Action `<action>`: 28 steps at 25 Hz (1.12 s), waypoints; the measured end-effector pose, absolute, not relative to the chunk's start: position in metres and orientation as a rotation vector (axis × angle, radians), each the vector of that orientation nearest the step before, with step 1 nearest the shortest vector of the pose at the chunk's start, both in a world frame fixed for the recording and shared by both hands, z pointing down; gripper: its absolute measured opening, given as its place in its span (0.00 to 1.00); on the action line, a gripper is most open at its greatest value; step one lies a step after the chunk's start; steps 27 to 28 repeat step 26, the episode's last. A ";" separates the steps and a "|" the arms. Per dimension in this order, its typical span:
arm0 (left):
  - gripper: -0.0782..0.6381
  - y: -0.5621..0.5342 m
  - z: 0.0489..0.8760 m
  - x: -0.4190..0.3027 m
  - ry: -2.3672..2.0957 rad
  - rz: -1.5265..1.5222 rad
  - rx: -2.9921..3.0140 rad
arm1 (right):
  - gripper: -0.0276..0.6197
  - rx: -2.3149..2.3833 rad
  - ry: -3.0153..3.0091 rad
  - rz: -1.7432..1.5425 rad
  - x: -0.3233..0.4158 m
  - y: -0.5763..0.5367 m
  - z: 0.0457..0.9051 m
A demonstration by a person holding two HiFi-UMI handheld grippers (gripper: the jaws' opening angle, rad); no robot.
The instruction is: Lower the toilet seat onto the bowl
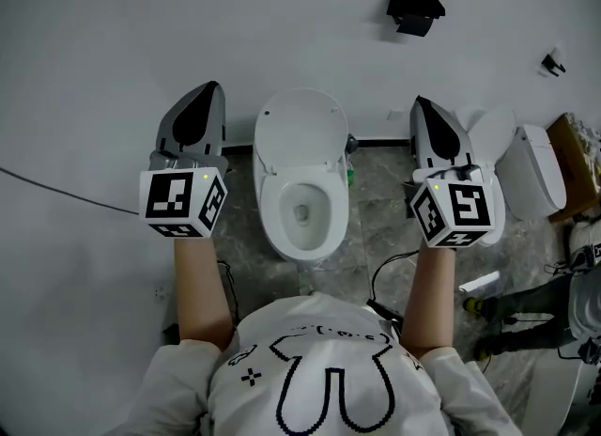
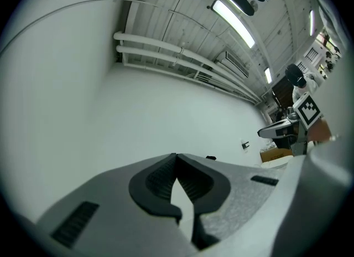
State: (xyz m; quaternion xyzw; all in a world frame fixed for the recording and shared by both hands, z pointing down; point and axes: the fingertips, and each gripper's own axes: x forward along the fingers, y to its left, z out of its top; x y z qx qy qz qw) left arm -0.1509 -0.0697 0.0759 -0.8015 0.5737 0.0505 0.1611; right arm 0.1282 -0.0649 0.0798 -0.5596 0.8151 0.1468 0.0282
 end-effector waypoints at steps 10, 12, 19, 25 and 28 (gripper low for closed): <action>0.12 -0.058 0.071 -0.146 1.611 0.105 -2.259 | 0.08 -1.761 2.485 0.466 0.133 -0.056 0.077; 0.12 -0.054 0.070 -0.144 1.593 0.111 -2.259 | 0.08 -1.755 2.486 0.476 0.132 -0.052 0.077; 0.12 -0.049 0.069 -0.141 1.577 0.114 -2.260 | 0.08 -1.749 2.500 0.499 0.126 -0.046 0.077; 0.12 -0.044 0.069 -0.141 1.579 0.103 -2.262 | 0.08 -1.753 2.506 0.490 0.125 -0.039 0.078; 0.12 -0.043 0.069 -0.141 1.580 0.103 -2.263 | 0.08 -1.754 2.506 0.489 0.125 -0.038 0.078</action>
